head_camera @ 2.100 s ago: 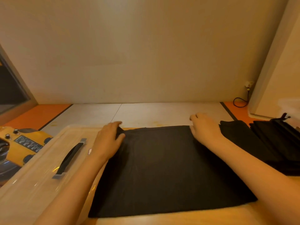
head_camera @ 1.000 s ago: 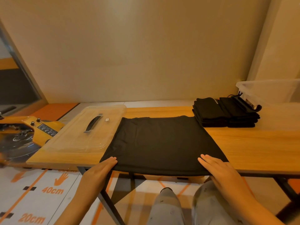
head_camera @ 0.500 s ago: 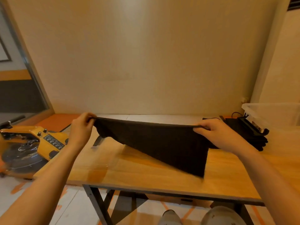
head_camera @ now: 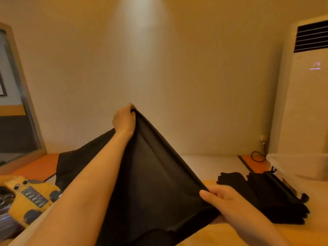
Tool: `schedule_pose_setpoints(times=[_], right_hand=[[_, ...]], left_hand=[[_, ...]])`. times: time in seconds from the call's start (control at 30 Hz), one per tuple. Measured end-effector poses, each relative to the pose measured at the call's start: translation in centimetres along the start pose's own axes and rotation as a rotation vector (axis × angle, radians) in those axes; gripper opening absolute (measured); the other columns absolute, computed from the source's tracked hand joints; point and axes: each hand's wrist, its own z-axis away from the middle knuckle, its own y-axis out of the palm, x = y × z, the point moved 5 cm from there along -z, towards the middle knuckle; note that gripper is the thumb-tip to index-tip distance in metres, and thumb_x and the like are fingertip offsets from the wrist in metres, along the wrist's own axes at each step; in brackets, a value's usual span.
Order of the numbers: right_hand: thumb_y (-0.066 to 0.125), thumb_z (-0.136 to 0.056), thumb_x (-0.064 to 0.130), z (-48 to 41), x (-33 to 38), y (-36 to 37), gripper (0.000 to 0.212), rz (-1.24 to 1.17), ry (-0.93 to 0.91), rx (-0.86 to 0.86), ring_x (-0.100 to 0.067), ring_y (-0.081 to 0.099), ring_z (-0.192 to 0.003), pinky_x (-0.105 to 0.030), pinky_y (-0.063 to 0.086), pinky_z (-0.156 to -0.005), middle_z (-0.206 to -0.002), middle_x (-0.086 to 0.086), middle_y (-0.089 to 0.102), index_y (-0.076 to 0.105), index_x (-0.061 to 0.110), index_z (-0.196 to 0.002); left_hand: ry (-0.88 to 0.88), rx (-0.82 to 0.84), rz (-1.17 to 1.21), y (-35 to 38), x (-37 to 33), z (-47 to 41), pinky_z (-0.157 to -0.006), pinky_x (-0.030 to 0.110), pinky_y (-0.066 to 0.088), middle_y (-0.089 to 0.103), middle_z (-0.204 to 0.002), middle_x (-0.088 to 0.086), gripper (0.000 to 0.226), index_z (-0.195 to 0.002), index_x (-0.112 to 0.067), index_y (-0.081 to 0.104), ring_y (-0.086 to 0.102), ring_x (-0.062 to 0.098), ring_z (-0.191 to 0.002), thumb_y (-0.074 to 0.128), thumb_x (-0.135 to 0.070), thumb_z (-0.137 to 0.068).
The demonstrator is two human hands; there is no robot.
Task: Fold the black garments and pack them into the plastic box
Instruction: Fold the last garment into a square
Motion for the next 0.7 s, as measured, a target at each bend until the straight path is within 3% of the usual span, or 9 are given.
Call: schedule_pose_setpoints(times=[0.1,0.17,0.23,0.3,0.37,0.5,0.6,0.7], right_hand=[[0.050,-0.098,0.017,-0.4,-6.8,-0.9,0.019,0.014,0.155,-0.036,-0.001,0.068,-0.090,-0.016,0.051,-0.079,-0.095,0.008,0.074,0.069,0.020,-0.102],[0.052,-0.097,0.017,-0.3,-11.2,-1.5,0.016,0.120,0.221,-0.102,0.001,0.061,-0.089,-0.008,0.043,-0.077,-0.106,0.004,0.070,0.064,0.022,-0.107],[0.056,-0.095,0.011,0.1,-14.9,-2.3,0.031,0.124,0.354,-0.166,-0.006,0.060,-0.080,-0.008,0.045,-0.063,-0.101,-0.006,0.066,0.054,0.015,-0.125],[0.061,-0.091,0.007,0.8,-16.5,-3.8,0.042,0.151,0.447,-0.273,-0.012,0.064,-0.076,-0.014,0.049,-0.059,-0.090,-0.007,0.066,0.048,0.014,-0.130],[0.060,-0.092,0.014,1.1,-16.3,-5.4,0.043,0.235,0.451,-0.408,-0.014,0.063,-0.084,-0.020,0.052,-0.074,-0.093,-0.003,0.064,0.047,0.018,-0.133],[0.050,-0.097,0.033,1.3,-12.5,-4.2,0.047,0.610,0.287,-0.500,-0.004,0.047,-0.120,-0.017,0.040,-0.097,-0.133,0.011,0.049,0.035,0.031,-0.141],[0.045,-0.099,0.040,0.3,-11.2,-0.1,0.043,0.726,0.056,-0.367,0.000,0.032,-0.134,-0.018,0.028,-0.108,-0.145,0.018,0.037,0.035,0.038,-0.140],[0.040,-0.101,0.040,-1.5,-12.2,3.3,0.046,0.815,-0.051,-0.235,-0.001,0.018,-0.142,-0.021,0.014,-0.115,-0.153,0.016,0.027,0.032,0.035,-0.146]], left_hand=[[0.036,0.274,0.009,10.6,-1.1,5.6,-0.074,0.038,0.050,0.065,-0.109,0.010,0.021,-0.107,-0.013,0.062,0.060,0.030,-0.094,0.044,-0.011,-0.097],[0.042,0.576,-0.015,17.6,-0.8,11.5,-0.086,0.041,0.049,0.060,-0.122,0.010,0.027,-0.123,-0.017,0.055,0.058,0.029,-0.107,0.046,-0.017,-0.098],[0.060,0.901,-0.063,22.6,-0.5,18.3,-0.099,0.045,0.044,0.049,-0.138,0.011,0.051,-0.145,-0.021,0.032,0.050,0.030,-0.123,0.049,-0.029,-0.098],[0.098,1.076,-0.105,24.6,-0.3,23.2,-0.108,0.046,0.037,0.039,-0.148,0.011,0.069,-0.153,-0.022,0.013,0.042,0.030,-0.133,0.050,-0.037,-0.097],[0.149,1.096,-0.118,24.7,-0.6,25.0,-0.116,0.045,0.025,0.031,-0.154,0.008,0.071,-0.154,-0.019,0.009,0.031,0.026,-0.141,0.047,-0.040,-0.098],[0.236,0.994,-0.094,20.4,-1.2,24.6,-0.120,0.041,0.016,0.024,-0.158,0.003,0.067,-0.153,-0.019,0.011,0.022,0.020,-0.144,0.042,-0.044,-0.099],[0.265,0.956,-0.090,14.3,-1.1,26.0,-0.121,0.037,0.009,0.017,-0.160,-0.002,0.064,-0.154,-0.024,0.010,0.014,0.015,-0.147,0.037,-0.047,-0.100],[0.175,0.966,-0.197,7.9,1.5,29.3,-0.119,0.035,0.004,0.007,-0.161,-0.006,0.063,-0.154,-0.027,0.007,0.003,0.012,-0.148,0.030,-0.050,-0.100]])
